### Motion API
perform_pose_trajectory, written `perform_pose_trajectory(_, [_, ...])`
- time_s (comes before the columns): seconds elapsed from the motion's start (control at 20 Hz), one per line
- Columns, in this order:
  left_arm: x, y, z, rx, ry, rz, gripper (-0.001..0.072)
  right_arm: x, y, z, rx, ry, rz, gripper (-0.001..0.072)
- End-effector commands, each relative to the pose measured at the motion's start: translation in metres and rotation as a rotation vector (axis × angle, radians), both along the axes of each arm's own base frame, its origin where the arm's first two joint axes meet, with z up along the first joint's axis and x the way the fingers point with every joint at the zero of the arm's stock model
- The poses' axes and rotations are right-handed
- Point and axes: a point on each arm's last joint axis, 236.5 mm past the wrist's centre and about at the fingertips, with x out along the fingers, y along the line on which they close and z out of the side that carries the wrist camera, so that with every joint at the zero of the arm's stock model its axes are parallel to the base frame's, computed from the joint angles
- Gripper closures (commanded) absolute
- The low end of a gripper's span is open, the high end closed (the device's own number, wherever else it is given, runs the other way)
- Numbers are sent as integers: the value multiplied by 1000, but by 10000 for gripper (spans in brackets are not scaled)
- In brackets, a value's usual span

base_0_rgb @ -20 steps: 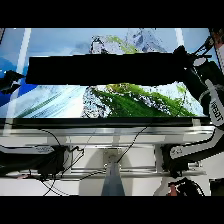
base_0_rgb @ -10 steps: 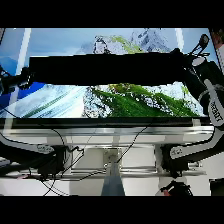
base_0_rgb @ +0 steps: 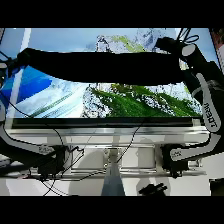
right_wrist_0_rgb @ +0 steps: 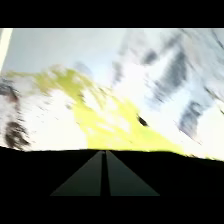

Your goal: Fold the clothes and pants, and hang the long-sleeved shirts on hangers.

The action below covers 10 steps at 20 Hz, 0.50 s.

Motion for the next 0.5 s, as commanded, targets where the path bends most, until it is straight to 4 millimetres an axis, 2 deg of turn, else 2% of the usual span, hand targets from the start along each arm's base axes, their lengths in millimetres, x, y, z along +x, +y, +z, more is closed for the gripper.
perform_pose_trajectory(0.0, [8, -50, 85, 87, -93, -171, 702, 2, 65, 36, 34, -65, 94, 692])
perform_pose_trajectory(0.15, [-16, -110, 156, 115, -166, -315, 701, -9, 127, 40, 105, -34, 175, 693])
perform_pose_trajectory(0.25, [-37, -140, 195, 131, -210, -385, 701, -20, 173, 41, 132, -12, 250, 693])
perform_pose_trajectory(0.35, [-58, -165, 222, 142, -238, -448, 701, -30, 218, 45, 174, 1, 309, 694])
perform_pose_trajectory(0.45, [-73, -181, 241, 152, -262, -487, 701, -41, 265, 44, 209, 28, 376, 695])
